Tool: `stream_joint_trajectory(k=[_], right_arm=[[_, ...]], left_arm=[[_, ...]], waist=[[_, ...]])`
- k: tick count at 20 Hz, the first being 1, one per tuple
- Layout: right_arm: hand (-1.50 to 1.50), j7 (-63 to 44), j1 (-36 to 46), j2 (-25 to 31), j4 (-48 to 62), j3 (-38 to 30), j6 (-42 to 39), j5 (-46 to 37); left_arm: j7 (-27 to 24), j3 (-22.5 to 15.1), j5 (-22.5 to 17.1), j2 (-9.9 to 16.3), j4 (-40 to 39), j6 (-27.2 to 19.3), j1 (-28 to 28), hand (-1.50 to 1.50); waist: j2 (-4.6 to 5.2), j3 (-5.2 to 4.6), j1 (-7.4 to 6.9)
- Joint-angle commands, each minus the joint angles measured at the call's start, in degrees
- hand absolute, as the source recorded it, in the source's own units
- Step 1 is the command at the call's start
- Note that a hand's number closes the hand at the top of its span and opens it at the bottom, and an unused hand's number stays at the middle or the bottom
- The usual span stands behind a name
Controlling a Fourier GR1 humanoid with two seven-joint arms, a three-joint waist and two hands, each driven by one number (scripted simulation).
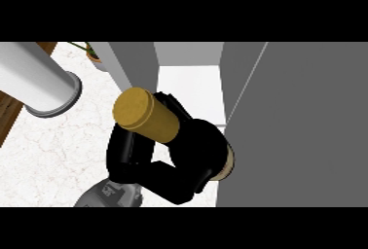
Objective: Pick up the wine, place it into the cabinet and close the cabinet
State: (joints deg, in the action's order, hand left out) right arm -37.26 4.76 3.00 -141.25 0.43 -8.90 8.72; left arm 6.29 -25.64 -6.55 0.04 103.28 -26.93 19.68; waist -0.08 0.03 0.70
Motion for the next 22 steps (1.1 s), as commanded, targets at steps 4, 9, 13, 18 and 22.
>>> stream_joint_trajectory(k=[4,9,13,18,22], right_arm=[[-1.5,2.3,-2.6,1.0,-1.5,-4.2,-2.3,7.4],[-1.5,4.4,-4.8,-0.5,-2.6,-1.9,-3.3,5.9],[-1.5,0.1,-1.7,0.1,-3.2,-1.7,-1.1,5.2],[-1.5,1.5,-4.9,1.0,-6.0,-3.2,-3.5,7.6],[-1.5,-0.6,-4.6,0.2,-7.3,-1.3,-2.1,5.2]], left_arm=[[0.6,-1.2,-1.1,0.0,-7.4,-7.8,10.5,1.5],[0.4,-0.7,0.5,0.0,-12.0,-10.3,14.5,1.5],[0.9,-0.2,2.5,0.6,-9.9,-8.7,12.0,1.5],[-7.0,-2.9,-5.4,0.0,-17.4,-12.7,12.9,1.5],[-10.6,-3.3,-9.7,0.0,-19.9,-14.7,13.7,1.5]], waist=[[0.09,0.01,-0.07],[0.07,0.02,0.02],[0.0,-0.01,-0.48],[0.06,0.0,0.25],[0.04,-0.02,0.31]])
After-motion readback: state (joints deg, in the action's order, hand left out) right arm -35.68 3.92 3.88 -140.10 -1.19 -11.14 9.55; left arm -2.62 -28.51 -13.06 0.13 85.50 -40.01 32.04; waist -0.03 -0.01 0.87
